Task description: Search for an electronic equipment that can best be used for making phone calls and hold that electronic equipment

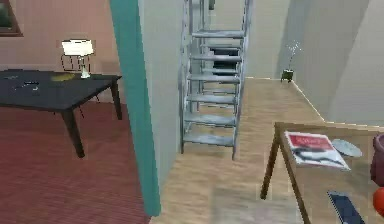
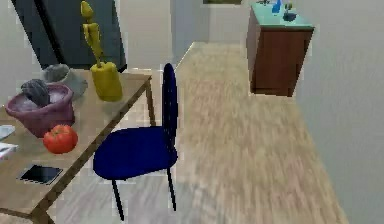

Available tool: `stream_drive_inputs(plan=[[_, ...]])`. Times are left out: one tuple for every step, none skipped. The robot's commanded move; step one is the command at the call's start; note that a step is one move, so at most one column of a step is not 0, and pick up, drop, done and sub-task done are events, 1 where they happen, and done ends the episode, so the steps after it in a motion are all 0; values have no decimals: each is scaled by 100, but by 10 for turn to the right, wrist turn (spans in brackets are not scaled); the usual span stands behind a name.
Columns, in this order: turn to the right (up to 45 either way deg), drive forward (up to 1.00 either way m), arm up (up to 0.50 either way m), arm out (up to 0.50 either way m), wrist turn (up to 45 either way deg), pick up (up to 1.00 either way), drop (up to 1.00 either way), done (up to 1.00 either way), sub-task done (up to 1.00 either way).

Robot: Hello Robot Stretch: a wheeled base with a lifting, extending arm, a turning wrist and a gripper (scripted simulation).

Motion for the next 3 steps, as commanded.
stream_drive_inputs(plan=[[-390,0,0,0,0,0,0,0,0],[0,0,50,0,0,0,0,0,0],[0,0,32,0,0,0,0,0,0]])
